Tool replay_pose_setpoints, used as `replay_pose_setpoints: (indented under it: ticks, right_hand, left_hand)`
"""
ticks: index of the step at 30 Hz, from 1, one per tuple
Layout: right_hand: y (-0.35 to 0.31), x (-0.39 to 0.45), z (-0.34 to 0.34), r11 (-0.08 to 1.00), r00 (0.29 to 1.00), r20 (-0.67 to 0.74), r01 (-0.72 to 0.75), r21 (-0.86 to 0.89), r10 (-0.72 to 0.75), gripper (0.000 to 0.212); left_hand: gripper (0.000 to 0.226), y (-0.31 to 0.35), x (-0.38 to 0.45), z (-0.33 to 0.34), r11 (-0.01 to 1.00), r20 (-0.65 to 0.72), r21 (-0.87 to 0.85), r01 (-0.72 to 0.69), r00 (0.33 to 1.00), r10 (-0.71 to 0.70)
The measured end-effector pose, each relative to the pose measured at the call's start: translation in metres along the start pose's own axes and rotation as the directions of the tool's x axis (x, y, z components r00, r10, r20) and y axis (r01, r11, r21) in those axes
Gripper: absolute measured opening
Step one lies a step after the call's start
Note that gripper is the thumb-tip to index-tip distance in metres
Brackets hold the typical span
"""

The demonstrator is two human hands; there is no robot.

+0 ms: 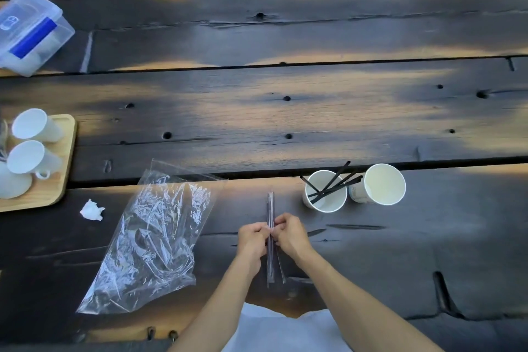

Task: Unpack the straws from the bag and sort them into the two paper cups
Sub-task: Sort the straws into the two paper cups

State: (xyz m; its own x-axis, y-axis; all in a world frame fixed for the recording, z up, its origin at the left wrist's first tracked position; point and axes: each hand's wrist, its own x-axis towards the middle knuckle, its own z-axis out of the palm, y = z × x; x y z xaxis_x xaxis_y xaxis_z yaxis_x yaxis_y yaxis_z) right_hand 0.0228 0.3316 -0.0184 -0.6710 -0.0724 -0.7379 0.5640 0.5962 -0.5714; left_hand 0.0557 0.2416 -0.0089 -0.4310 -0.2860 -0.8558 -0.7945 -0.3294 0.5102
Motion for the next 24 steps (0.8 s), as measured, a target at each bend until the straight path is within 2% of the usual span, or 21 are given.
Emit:
replay_pose_setpoints:
  ticks: [3,7,11,15,18,21,24]
  right_hand:
    - [0.000,-0.004,-0.003,0.991,0.998,0.069,-0.010,0.136,0.000,0.013]
    - [-0.007,-0.014,-0.007,0.959,0.994,0.068,0.067,0.275,-0.089,0.018]
    - [-0.015,-0.023,-0.009,0.951,0.979,0.024,0.190,0.244,-0.201,0.018]
    - [-0.021,-0.036,-0.016,0.939,0.938,0.141,0.291,0.182,-0.318,0.023]
    - [-0.027,-0.048,-0.027,0.935,0.921,0.214,0.280,0.217,-0.325,0.023]
    - [-0.028,-0.054,-0.040,0.893,0.902,0.275,0.206,0.400,-0.331,0.018]
    - [-0.028,-0.058,-0.049,0.833,0.884,0.315,0.135,0.537,-0.346,0.019]
  left_hand:
    - [0.020,-0.002,0.002,-0.003,1.000,-0.005,-0.020,-0.006,1.000,0.006]
    - [0.021,-0.003,-0.002,-0.006,0.996,0.031,-0.087,-0.007,0.999,0.010]
    - [0.025,0.002,-0.016,-0.017,0.994,0.134,-0.113,-0.008,0.991,0.023]
    - [0.031,0.008,-0.035,-0.025,0.991,0.202,-0.109,-0.078,0.974,0.099]
    - [0.032,0.012,-0.044,-0.030,0.985,0.244,-0.132,-0.110,0.960,0.140]
    - [0.023,0.016,-0.054,-0.033,0.976,0.343,-0.190,-0.110,0.924,0.171]
    - [0.025,0.018,-0.065,-0.030,0.975,0.440,-0.188,-0.117,0.877,0.191]
